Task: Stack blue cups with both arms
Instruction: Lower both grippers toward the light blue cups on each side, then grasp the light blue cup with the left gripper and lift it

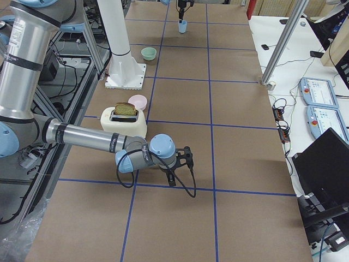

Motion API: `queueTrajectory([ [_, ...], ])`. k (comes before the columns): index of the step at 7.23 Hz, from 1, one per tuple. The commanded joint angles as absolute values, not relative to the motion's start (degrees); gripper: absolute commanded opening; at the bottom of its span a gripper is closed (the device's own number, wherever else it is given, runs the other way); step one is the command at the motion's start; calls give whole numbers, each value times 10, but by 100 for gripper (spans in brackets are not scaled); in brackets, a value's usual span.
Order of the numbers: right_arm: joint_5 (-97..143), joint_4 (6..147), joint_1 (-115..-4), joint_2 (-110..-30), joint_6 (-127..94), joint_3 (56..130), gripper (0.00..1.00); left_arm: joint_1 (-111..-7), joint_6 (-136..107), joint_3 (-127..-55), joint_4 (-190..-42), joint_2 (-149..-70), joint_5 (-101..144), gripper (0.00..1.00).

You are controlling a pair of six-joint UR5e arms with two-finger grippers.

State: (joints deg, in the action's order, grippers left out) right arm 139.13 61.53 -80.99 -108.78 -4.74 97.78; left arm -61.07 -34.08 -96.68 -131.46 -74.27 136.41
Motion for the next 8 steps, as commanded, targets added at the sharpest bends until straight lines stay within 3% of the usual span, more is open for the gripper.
queueTrajectory([
  [1, 1392, 615, -783, -1085, -51, 979, 100, -610, -340, -967, -1322, -743, 1365, 0],
  [4, 1395, 615, -767, -1083, -54, 979, 100, -615, -345, -983, -1316, -753, 1410, 0],
  [8, 1395, 614, -750, -1078, -61, 978, 86, -613, -441, -1105, -1129, -841, 1413, 0],
])
